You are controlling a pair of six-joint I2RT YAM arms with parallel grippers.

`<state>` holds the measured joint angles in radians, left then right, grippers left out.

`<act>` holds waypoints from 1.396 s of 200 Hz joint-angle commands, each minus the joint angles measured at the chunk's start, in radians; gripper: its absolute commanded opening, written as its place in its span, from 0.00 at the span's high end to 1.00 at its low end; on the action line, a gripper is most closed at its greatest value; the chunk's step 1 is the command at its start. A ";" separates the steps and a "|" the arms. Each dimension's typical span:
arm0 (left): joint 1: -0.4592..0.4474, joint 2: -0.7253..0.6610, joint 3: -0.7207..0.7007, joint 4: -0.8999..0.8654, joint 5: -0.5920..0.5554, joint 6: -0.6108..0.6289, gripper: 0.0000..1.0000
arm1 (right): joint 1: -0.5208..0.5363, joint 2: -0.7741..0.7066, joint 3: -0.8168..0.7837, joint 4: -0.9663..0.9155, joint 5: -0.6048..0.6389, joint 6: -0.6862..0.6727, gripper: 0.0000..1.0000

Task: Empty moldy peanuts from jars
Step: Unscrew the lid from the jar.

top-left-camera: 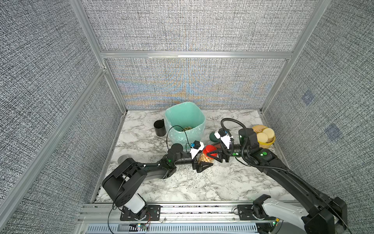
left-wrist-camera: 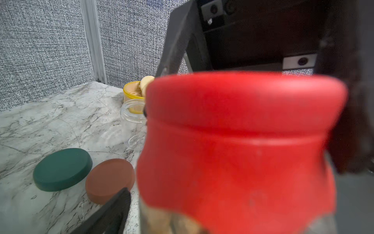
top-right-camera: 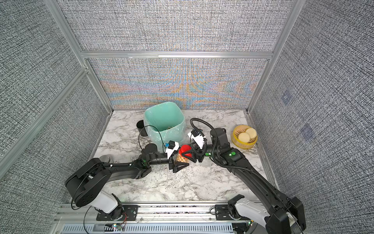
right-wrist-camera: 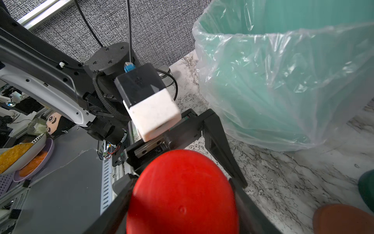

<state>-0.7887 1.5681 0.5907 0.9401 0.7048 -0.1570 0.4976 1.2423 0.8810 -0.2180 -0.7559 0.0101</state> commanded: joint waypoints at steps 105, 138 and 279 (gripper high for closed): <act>0.005 -0.073 0.093 -0.249 -0.093 0.044 0.30 | 0.006 0.013 0.019 -0.015 -0.142 -0.042 1.00; 0.005 -0.095 0.074 -0.241 -0.103 0.063 0.32 | 0.006 0.006 0.006 0.009 -0.147 -0.031 1.00; 0.006 -0.157 0.083 -0.358 -0.139 0.080 1.00 | 0.004 0.041 0.027 -0.020 -0.171 -0.091 1.00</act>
<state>-0.7895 1.4216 0.6586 0.5804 0.6712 -0.0517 0.4961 1.2747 0.8917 -0.1581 -0.8074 -0.0181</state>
